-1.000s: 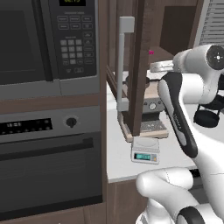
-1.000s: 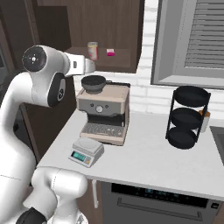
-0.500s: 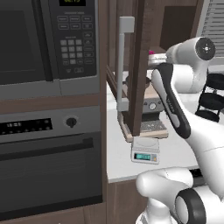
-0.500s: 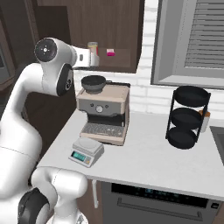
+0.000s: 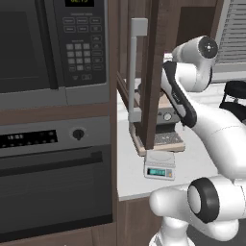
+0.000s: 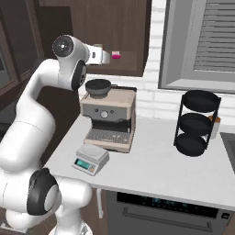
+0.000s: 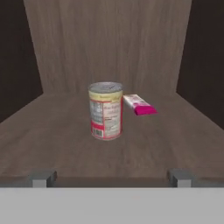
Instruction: Pick the canned food and place it on the digital scale for weighing, and close the cabinet.
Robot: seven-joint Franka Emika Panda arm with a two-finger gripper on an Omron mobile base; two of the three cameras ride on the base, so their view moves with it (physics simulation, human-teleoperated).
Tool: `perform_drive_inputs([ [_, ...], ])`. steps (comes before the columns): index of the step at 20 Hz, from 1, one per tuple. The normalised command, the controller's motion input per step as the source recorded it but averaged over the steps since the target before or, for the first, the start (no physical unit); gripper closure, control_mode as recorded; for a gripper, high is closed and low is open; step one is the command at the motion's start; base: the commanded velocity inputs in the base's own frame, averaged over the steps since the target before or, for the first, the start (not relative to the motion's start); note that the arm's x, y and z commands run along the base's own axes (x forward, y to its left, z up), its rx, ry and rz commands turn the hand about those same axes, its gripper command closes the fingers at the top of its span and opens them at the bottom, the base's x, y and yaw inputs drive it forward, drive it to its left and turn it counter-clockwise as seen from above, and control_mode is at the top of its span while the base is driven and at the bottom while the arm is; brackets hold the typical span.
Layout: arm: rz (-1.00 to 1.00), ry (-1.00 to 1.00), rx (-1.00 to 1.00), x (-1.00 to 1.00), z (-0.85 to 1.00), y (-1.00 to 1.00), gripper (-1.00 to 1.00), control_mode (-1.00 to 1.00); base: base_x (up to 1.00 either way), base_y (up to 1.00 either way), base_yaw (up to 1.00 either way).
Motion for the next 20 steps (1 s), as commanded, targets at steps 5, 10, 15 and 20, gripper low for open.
perform_drive_inputs([
  [5,0.0,0.09,0.0,0.78,-0.01,0.0,-1.0,-1.0,0.0,0.0,0.0],
  [10,0.0,0.12,0.0,0.78,-0.04,0.0,-1.0,-1.0,0.0,0.0,0.0],
  [15,0.0,0.06,0.0,0.69,-0.14,0.0,-1.0,-1.0,0.0,0.0,0.0],
  [20,0.0,0.0,0.0,0.56,-0.24,0.0,-1.0,-1.0,0.0,0.0,0.0],
])
